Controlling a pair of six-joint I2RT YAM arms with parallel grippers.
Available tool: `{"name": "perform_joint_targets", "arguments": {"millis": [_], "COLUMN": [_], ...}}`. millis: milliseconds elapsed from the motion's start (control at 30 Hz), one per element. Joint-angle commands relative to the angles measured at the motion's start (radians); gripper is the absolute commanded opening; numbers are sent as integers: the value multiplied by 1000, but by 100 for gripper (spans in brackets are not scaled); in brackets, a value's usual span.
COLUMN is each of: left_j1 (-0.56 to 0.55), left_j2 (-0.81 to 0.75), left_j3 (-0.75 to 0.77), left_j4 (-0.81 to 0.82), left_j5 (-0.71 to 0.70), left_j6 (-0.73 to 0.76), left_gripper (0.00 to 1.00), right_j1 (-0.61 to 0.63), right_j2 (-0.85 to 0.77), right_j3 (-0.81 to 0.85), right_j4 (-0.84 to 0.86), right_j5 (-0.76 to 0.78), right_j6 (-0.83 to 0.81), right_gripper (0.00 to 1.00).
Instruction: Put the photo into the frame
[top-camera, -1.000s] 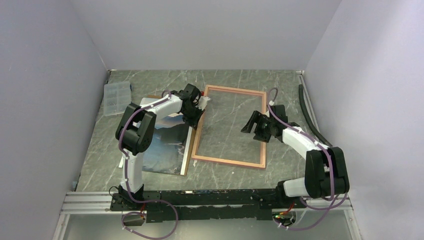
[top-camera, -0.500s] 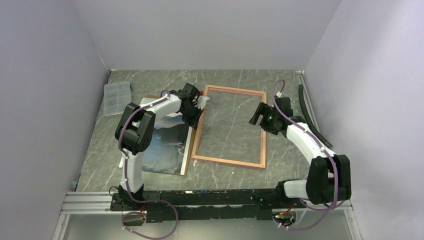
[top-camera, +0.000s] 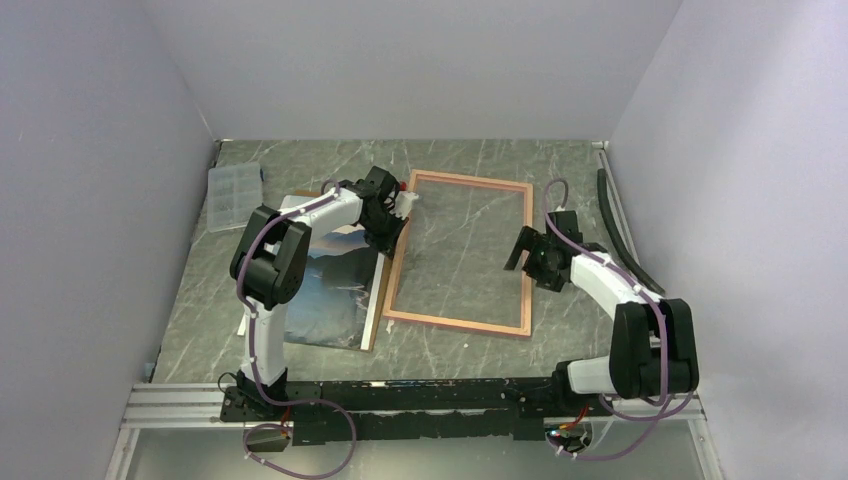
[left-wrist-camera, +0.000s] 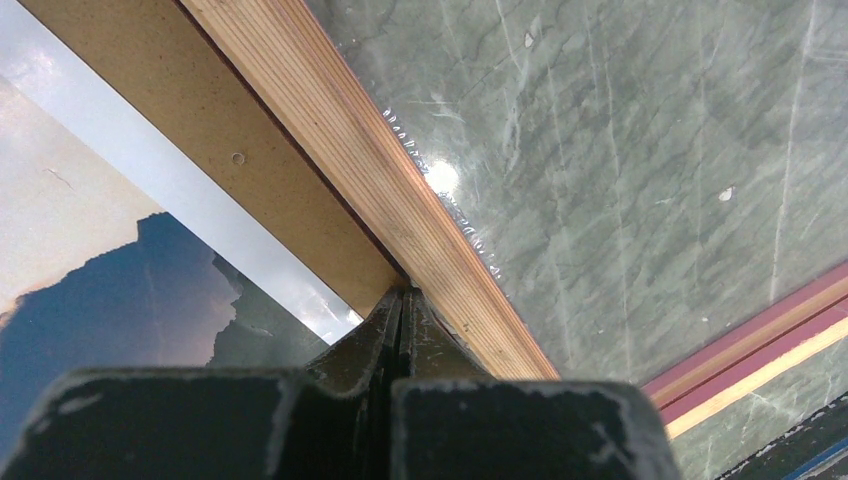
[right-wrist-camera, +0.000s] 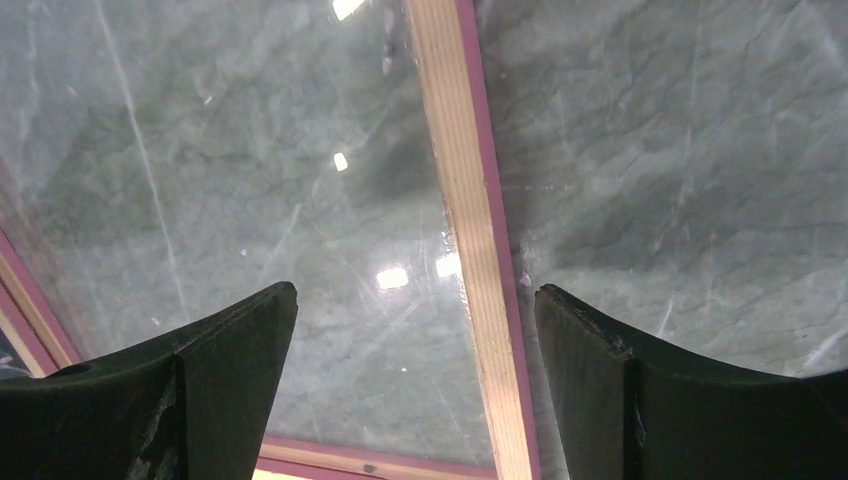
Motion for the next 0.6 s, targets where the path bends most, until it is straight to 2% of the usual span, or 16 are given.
{"name": "perform_joint_targets", "arguments": {"millis": [0, 200, 433, 567], "left_j1": [1, 0, -13, -18], "left_j2": [25, 28, 47, 75], "left_j3": [4, -5, -14, -13], "left_j4": [11, 20, 27, 27], "left_j5": [18, 24, 38, 53], "left_j6": [6, 7, 6, 10], "left_gripper": [3, 3, 3, 3], "right_j1": [4, 29, 29, 26], "right_j2": [-6, -24, 35, -38], "right_j3": [-24, -42, -80, -77], "right_j4": [50, 23, 152, 201], "right_j5": [-39, -13, -280, -424], "right_j6": [18, 23, 102, 134], "right_gripper": [93, 93, 93, 91]}}
